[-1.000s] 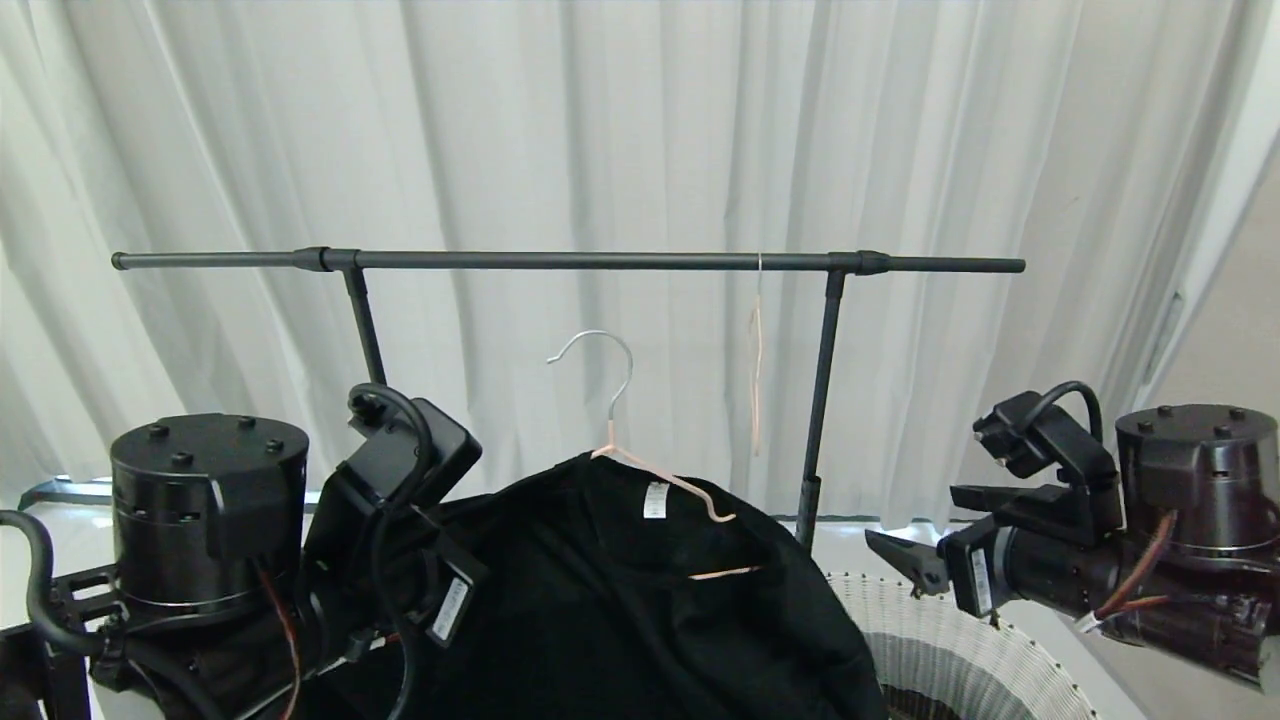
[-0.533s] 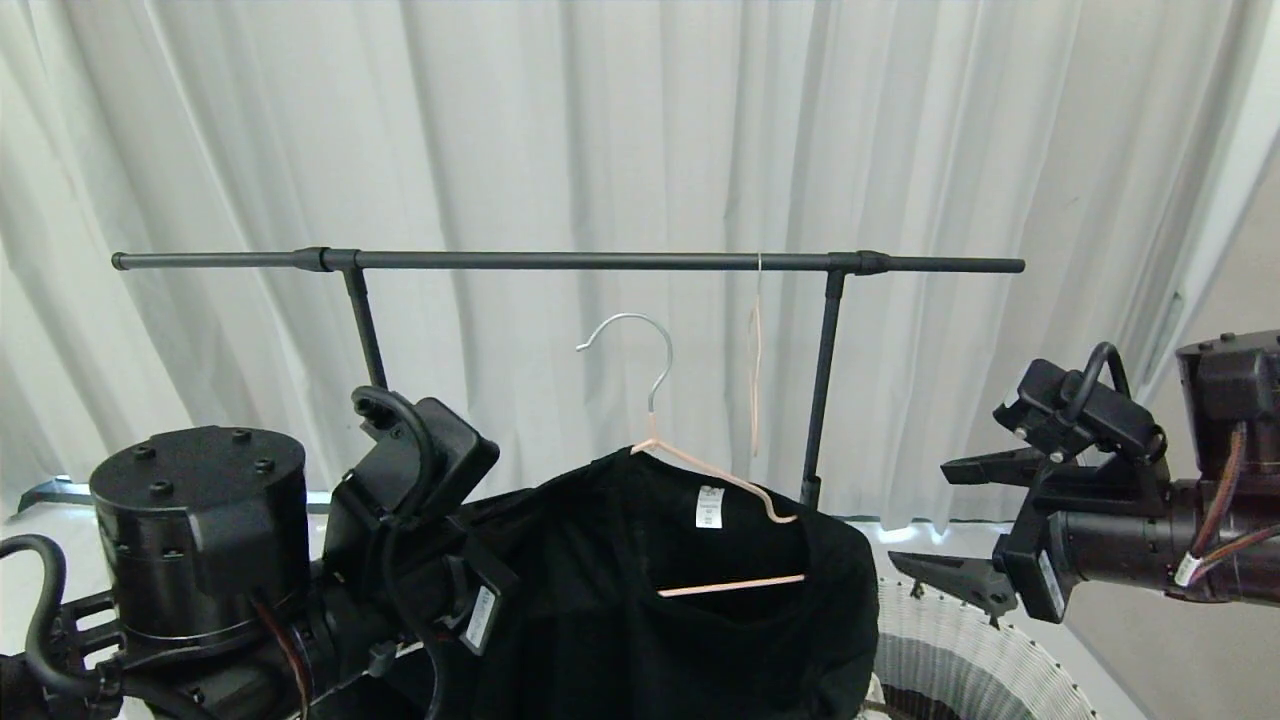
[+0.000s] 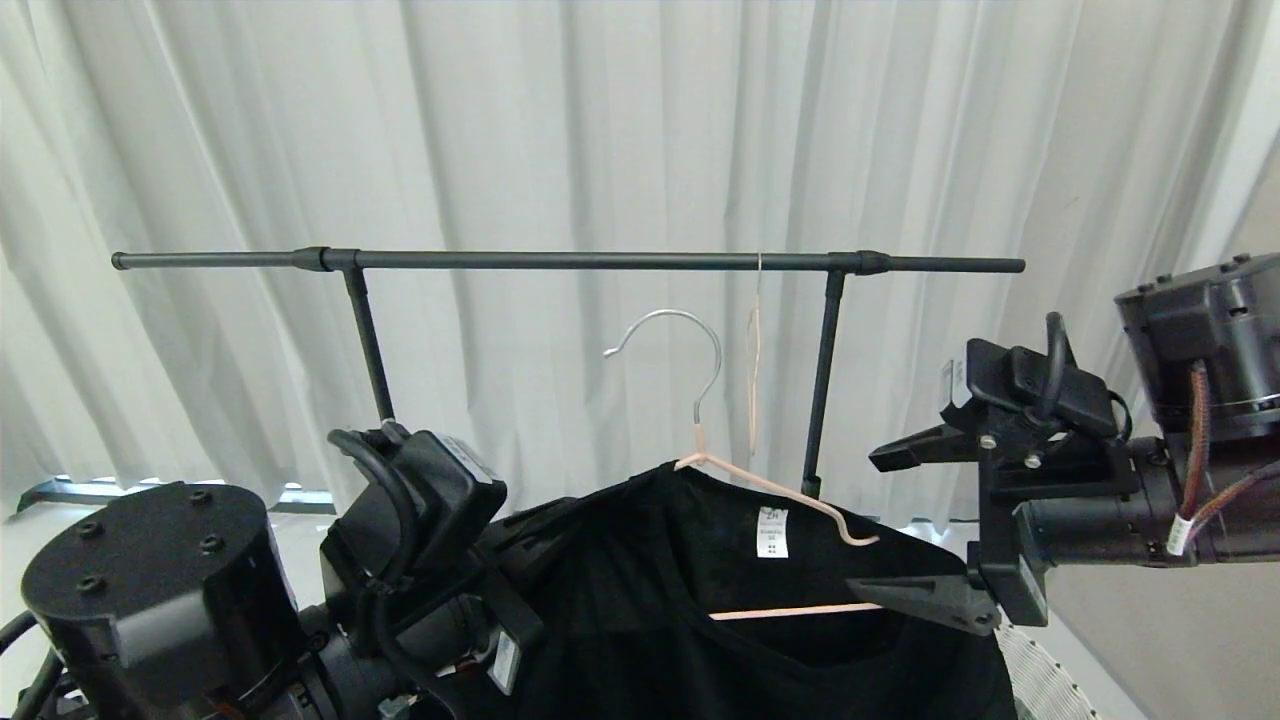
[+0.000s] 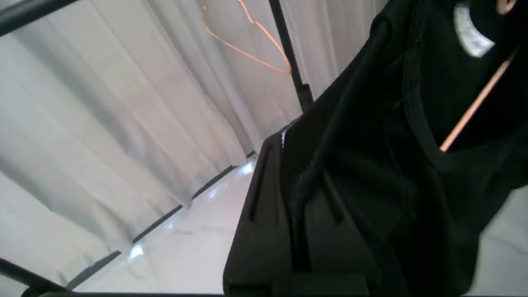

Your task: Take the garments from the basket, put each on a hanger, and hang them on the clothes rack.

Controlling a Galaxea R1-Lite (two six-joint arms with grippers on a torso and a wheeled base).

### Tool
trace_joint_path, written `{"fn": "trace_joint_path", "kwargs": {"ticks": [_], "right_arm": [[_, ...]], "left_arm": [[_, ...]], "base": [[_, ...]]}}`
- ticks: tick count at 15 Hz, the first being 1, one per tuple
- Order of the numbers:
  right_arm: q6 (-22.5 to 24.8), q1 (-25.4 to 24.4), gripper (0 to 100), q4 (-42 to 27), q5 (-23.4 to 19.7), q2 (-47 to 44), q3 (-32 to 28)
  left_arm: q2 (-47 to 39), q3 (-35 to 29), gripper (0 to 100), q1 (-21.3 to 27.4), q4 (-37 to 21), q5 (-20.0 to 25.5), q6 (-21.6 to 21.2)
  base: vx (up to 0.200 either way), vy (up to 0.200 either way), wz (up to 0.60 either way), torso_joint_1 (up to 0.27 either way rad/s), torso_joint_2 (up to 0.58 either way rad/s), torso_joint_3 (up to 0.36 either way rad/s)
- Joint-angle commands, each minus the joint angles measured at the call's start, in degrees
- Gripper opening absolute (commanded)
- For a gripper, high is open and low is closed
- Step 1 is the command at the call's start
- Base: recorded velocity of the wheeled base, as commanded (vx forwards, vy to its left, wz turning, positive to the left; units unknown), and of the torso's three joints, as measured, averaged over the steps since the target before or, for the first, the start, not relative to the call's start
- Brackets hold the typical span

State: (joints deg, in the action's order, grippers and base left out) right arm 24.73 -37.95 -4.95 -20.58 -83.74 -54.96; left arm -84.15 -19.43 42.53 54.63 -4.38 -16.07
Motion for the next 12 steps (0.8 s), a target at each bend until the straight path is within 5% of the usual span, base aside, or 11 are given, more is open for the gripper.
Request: {"fn": "trace_joint_path", "kwargs": {"ticks": [1, 6, 12], "right_arm": [[0.1, -3.2, 100, -0.1, 0.2, -5.5, -3.7], [-0.6, -3.7, 100, -9.0, 0.3, -10.6, -11.4], [-4.3, -5.7, 100, -9.2, 0.4, -12.0, -12.5]], "left_arm": [[-0.3, 0.4, 0, 1.0, 0.5, 0.0, -0.2], [-0.4, 0.4, 0, 1.6, 2.5, 0.0, -2.7], [-0.4, 0.4, 0, 1.6, 2.9, 0.0, -2.8]], "base": [[0.000, 0.000, 0.00, 0.000, 0.00, 0.000], [0.000, 0.000, 0.00, 0.000, 0.00, 0.000], [0.000, 0.000, 0.00, 0.000, 0.00, 0.000]]}}
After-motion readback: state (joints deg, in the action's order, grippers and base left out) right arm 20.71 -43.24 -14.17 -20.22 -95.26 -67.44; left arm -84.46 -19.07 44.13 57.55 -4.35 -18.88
